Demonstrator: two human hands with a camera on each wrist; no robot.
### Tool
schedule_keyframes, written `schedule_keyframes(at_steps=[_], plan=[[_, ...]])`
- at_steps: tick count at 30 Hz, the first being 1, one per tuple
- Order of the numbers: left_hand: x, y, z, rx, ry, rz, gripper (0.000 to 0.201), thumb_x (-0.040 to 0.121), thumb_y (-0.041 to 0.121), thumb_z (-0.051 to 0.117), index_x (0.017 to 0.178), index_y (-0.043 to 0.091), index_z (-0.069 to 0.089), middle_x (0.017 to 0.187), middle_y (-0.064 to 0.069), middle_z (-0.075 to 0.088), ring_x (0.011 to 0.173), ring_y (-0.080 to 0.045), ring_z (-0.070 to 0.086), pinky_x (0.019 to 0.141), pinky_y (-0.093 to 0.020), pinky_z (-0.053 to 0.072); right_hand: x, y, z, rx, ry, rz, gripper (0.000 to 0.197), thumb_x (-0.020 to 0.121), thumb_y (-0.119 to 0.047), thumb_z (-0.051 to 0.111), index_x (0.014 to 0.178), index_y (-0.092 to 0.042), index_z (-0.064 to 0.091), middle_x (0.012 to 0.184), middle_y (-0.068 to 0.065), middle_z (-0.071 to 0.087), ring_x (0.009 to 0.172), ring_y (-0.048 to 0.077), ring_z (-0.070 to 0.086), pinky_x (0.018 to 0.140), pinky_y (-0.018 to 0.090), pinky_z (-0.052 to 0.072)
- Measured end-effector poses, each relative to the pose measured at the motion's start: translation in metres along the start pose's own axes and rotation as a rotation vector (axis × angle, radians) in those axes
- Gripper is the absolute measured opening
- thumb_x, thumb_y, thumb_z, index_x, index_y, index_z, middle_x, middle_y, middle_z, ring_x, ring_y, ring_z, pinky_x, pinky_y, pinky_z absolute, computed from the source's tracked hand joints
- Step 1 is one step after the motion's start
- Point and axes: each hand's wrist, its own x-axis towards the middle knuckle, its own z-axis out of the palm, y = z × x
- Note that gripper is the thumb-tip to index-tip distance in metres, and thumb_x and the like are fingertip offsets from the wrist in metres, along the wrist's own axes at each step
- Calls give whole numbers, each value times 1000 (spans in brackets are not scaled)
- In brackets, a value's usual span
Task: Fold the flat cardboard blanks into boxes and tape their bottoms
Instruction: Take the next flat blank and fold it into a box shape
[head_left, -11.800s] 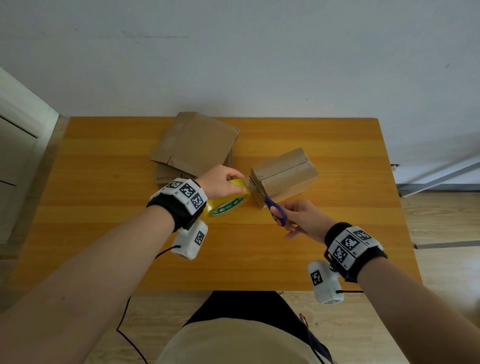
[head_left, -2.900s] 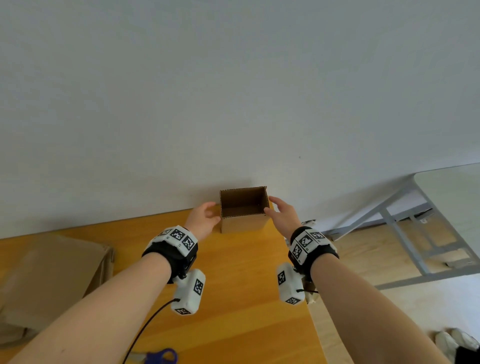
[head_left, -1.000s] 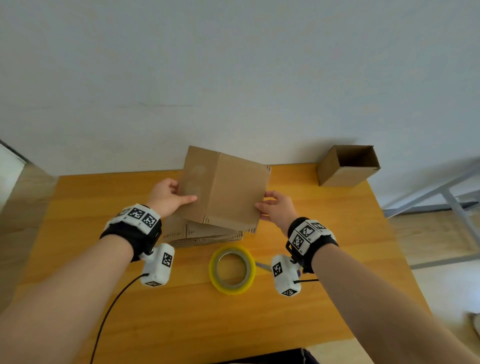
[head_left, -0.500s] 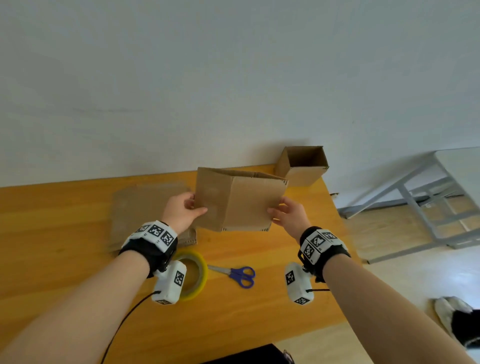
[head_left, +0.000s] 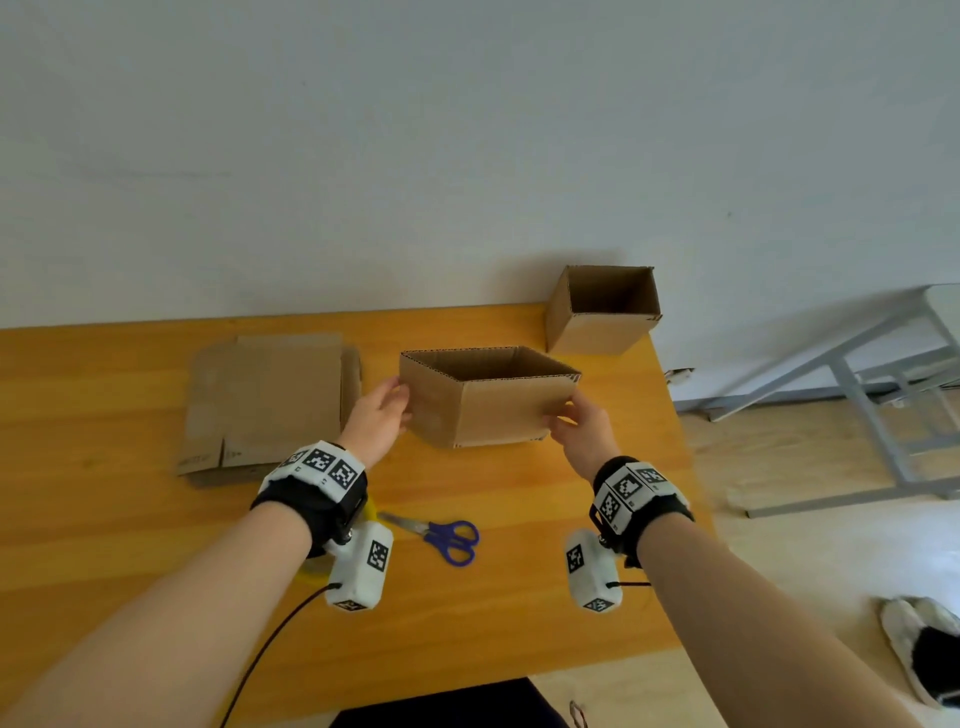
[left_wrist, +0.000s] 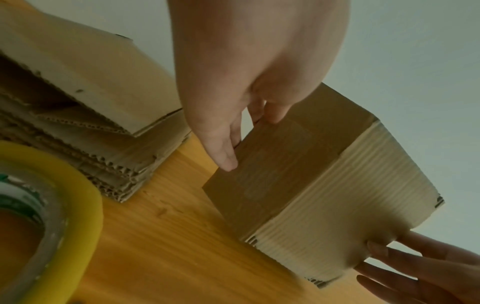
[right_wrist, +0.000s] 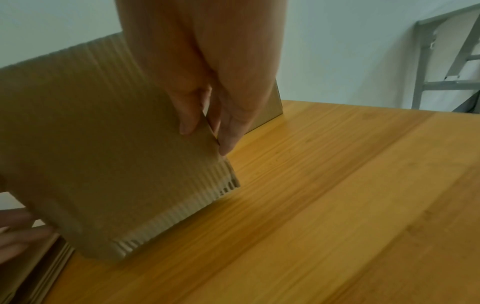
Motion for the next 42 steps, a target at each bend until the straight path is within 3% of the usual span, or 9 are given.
schedule_keyframes(at_steps=[4, 8, 15, 21, 26, 29, 32, 37, 42], plan=[[0, 1, 5, -177, -28, -75, 51, 101, 29, 34, 149, 16, 21, 148, -12, 35, 130, -31, 42, 109, -40, 35, 3, 0, 3, 2, -30, -11, 42, 93, -1, 51, 132, -17, 52, 122, 6, 60, 111, 21, 55, 89, 32, 45], [2, -1, 6, -273, -43, -121, 53, 99, 38, 36, 148, 21, 24, 147, -9, 38, 130, -29, 43, 109, -43, 34, 2, 0, 5, 16, -57, -22, 40, 94, -1, 49, 132, -14, 52, 124, 8, 60, 112, 24, 56, 87, 30, 43], [0, 1, 7, -318, -106, -172, 52, 97, 50, 35, 141, 24, 38, 139, 1, 47, 121, -22, 49, 105, -47, 37, -4, -2, 12, 63, -132, 8, 42, 96, 1, 42, 133, -17, 51, 129, 6, 57, 122, 24, 51, 102, 43, 45], [-6, 6, 5, -355, -117, -175, 49, 96, 47, 38, 141, 26, 35, 126, 6, 49, 113, -19, 49, 84, -39, 42, -16, -9, 12, 213, -174, 77, 42, 100, 0, 35, 139, -15, 44, 125, 1, 53, 119, 16, 47, 104, 34, 41], [-8, 8, 4, -303, -114, -182, 39, 95, 47, 40, 126, 24, 48, 124, 3, 53, 114, -21, 51, 101, -47, 40, -20, -10, 14, 350, -163, 152, 36, 100, -2, 36, 131, -14, 50, 113, -3, 56, 111, 16, 51, 100, 32, 41], [-7, 7, 0, -290, -85, -193, 49, 95, 47, 43, 133, 17, 47, 129, -5, 54, 118, -24, 52, 105, -48, 38, -17, -7, 16, 415, -123, 216, 27, 101, -9, 36, 116, -13, 57, 109, 2, 61, 110, 20, 54, 100, 34, 43], [-9, 4, -4, -298, -108, -185, 47, 96, 43, 41, 139, 22, 42, 137, -5, 49, 123, -25, 48, 101, -46, 39, -16, -5, 17, 468, -135, 260, 34, 102, -21, 37, 129, -9, 53, 119, 8, 61, 113, 21, 56, 98, 34, 46], [-12, 4, -8, -325, -166, -193, 49, 96, 41, 42, 141, 21, 39, 139, -6, 47, 123, -26, 47, 104, -49, 35, -16, -3, 16, 474, -186, 279, 57, 94, -51, 43, 138, -15, 44, 131, 6, 54, 122, 23, 51, 106, 46, 41], [-16, 6, -11, -296, -224, -209, 60, 92, 49, 45, 145, 25, 32, 147, -1, 38, 128, -25, 42, 106, -51, 34, -16, -2, 15, 456, -243, 288, 66, 91, -58, 42, 145, -19, 36, 142, 6, 47, 128, 22, 46, 108, 48, 37]])
